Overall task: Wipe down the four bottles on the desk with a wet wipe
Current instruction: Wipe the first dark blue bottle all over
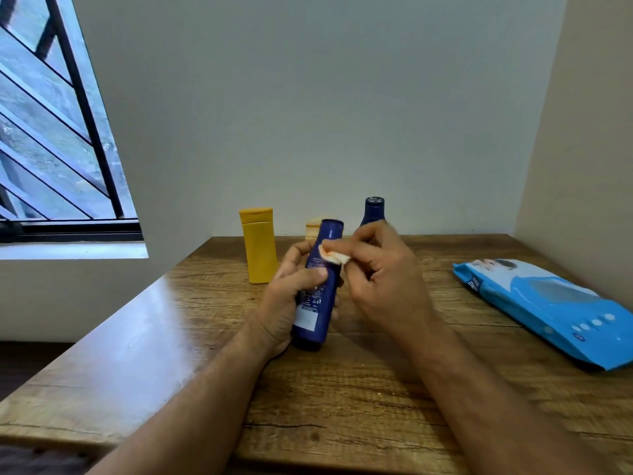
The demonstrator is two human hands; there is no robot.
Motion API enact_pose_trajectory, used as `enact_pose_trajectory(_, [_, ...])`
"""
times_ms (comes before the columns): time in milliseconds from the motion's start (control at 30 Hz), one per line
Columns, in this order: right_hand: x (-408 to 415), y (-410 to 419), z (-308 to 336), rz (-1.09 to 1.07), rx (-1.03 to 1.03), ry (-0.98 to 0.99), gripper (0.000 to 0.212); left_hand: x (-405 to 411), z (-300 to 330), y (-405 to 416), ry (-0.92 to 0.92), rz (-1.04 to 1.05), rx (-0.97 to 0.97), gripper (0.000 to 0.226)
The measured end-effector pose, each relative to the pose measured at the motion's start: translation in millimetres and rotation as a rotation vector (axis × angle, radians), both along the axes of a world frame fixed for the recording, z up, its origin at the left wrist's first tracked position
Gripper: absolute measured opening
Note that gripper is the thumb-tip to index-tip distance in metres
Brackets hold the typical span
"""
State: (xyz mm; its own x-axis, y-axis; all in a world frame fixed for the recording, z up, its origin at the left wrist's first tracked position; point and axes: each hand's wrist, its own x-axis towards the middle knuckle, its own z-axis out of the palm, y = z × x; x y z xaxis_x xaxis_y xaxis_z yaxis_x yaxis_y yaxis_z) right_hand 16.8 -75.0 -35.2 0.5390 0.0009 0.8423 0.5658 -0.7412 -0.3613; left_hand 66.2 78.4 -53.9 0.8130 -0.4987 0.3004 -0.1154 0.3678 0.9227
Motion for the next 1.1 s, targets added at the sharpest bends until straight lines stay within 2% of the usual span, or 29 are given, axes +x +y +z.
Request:
enact_pose_trajectory(100, [3.7,-2.2,0.9,-0.051,0.057,-0.064,0.034,0.0,-0.8,-1.7,-0.028,-0.045,0.076,0.073])
enact_pose_trajectory(300, [-0.7,1.1,-0.6,0.090,-0.037,0.006,0.026,4.6,0.2,2.1,0.018,0.104,-0.027,0.069])
enact_pose_trajectory(500, [3.6,-3.2,-1.6,-0.113,0.042,-0.120,0.031,-4.7,-0.3,-2.6,-0.309,0.321,0.213,0.066])
enact_pose_trajectory(667, [2.2,4.1,-3.5,-0.127,-0.086,-0.178,0.027,-9.3,-1.1,-6.5,-0.631,0.545,0.377,0.063])
enact_pose_trajectory(933, [2.3,-7.6,-2.9,-0.203,-0.023,-0.219,0.028,-7.7,-5.0,-12.5,-0.694,0.642,0.316,0.068])
enact_pose_trajectory(1100, [-1.6,0.5,-1.3,-0.172,-0.129,-0.292,0.024,-5.1,-10.3,-11.5,-0.786,0.707,0.360,0.064])
